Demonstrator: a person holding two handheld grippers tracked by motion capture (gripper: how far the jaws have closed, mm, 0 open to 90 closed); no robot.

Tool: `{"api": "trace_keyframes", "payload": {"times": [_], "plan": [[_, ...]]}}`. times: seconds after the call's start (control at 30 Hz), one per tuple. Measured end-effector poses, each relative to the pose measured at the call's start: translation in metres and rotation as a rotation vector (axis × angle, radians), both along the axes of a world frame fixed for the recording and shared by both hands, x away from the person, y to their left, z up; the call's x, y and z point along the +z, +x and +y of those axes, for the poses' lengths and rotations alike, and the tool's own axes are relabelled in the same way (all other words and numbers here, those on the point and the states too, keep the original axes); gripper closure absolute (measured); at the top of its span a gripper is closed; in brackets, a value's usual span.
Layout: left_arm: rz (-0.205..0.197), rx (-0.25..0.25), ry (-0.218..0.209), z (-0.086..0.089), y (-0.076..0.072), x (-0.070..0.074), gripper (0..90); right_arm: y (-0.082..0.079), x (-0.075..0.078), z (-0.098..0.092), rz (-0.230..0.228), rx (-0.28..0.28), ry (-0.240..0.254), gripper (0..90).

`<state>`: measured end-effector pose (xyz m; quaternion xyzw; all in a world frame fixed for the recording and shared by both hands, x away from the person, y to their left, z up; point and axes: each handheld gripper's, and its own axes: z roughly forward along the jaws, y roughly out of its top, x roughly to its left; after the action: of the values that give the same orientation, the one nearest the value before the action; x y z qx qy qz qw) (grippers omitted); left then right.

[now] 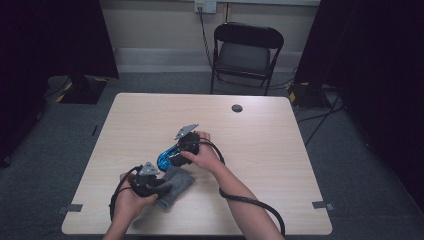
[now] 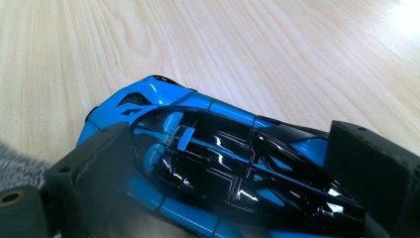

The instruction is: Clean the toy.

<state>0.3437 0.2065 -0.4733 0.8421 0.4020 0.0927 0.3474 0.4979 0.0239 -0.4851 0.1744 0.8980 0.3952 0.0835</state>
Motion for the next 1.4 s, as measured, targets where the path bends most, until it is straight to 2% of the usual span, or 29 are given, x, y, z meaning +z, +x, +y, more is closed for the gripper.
{"api": "trace_keyframes", "payload": {"times": [0.13,0.17,0.27,0.3,0.33,0.37,0.4,0.43,0.47,0.5,0.57,0.6,0.63,0.67,0.7,0.73,0.77,0.8,0.87,0.9,0.93,0.97,1.0,1.03,1.07,1.1,1.13,1.2,1.4], "plan": [[0.011,0.008,-0.011,0.003,0.001,-0.003,60.2,0.001,0.0,0.0,0.001,0.003,-0.003,4.4],[0.024,-0.001,-0.006,0.002,0.001,-0.004,65.9,0.001,0.0,0.0,0.001,0.003,-0.004,4.4],[0.04,0.004,-0.011,0.002,0.002,-0.004,73.6,0.0,0.0,0.0,0.001,0.0,0.001,4.4],[0.066,0.011,-0.027,0.003,0.003,0.0,75.3,0.0,0.0,-0.001,0.001,0.0,0.004,4.4],[0.066,0.011,-0.027,0.003,0.003,0.0,76.0,0.0,0.0,-0.001,0.001,0.0,0.004,4.4],[0.079,0.023,-0.067,0.008,0.004,0.004,76.2,0.0,0.0,-0.001,0.001,0.001,0.002,4.4],[0.079,0.023,-0.067,0.008,0.004,0.004,76.3,0.0,0.0,-0.001,0.001,0.001,0.002,4.4],[0.066,0.031,-0.091,0.016,0.004,0.01,76.3,0.0,0.0,0.0,0.001,0.0,0.003,4.4],[0.066,0.031,-0.091,0.016,0.004,0.01,76.3,0.0,0.0,0.0,0.001,0.0,0.003,4.4],[0.05,0.053,-0.118,0.026,0.005,0.017,76.3,0.0,-0.001,-0.001,0.0,0.002,0.008,4.4],[0.033,0.08,-0.139,0.038,0.006,0.023,76.3,0.001,-0.001,-0.001,0.0,0.006,0.006,4.5],[0.033,0.08,-0.139,0.038,0.006,0.023,76.2,0.001,-0.001,-0.001,0.0,0.006,0.006,4.5],[0.005,0.12,-0.153,0.049,0.009,0.027,76.2,0.001,-0.001,-0.002,-0.002,0.006,0.006,4.5],[0.005,0.12,-0.153,0.049,0.009,0.027,76.1,0.001,-0.001,-0.002,-0.002,0.006,0.006,4.5],[-0.023,0.159,-0.164,0.058,0.014,0.031,76.1,0.001,-0.001,-0.002,0.001,0.003,0.01,4.5],[-0.023,0.159,-0.164,0.058,0.014,0.031,76.1,0.001,-0.001,-0.002,0.001,0.003,0.01,4.5],[-0.064,0.177,-0.154,0.064,0.021,0.035,76.0,0.001,0.0,-0.002,0.004,0.004,0.004,4.5],[-0.064,0.177,-0.154,0.064,0.021,0.035,75.9,0.001,0.0,-0.002,0.004,0.004,0.004,4.5],[-0.085,0.2,-0.139,0.067,0.032,0.037,75.9,0.002,0.0,-0.001,0.001,0.008,0.0,4.5],[-0.111,0.208,-0.127,0.068,0.045,0.037,75.9,0.002,0.0,-0.001,0.001,0.006,0.002,4.4],[-0.111,0.208,-0.127,0.068,0.045,0.037,75.9,0.002,0.0,-0.001,0.001,0.006,0.002,4.4],[-0.129,0.207,-0.122,0.066,0.058,0.035,75.9,0.001,0.0,-0.001,0.003,0.006,0.003,4.5],[-0.129,0.207,-0.122,0.066,0.058,0.035,75.9,0.001,0.0,-0.001,0.003,0.006,0.003,4.5],[-0.141,0.211,-0.106,0.064,0.07,0.033,75.9,0.002,0.0,-0.001,0.006,0.006,0.001,4.5],[-0.141,0.211,-0.106,0.064,0.07,0.033,75.9,0.002,0.0,-0.001,0.005,0.009,0.0,4.5],[-0.139,0.207,-0.081,0.062,0.083,0.029,75.9,0.002,0.0,-0.001,0.005,0.01,-0.001,4.5],[-0.139,0.207,-0.081,0.062,0.083,0.029,75.9,0.002,0.0,-0.001,0.005,0.01,-0.001,4.5],[-0.142,0.204,-0.068,0.06,0.098,0.024,75.9,0.001,0.0,-0.002,0.004,0.007,0.002,4.5],[-0.143,0.194,-0.075,0.054,0.117,0.022,75.6,0.002,0.001,0.0,0.009,0.008,-0.007,4.5]]}}
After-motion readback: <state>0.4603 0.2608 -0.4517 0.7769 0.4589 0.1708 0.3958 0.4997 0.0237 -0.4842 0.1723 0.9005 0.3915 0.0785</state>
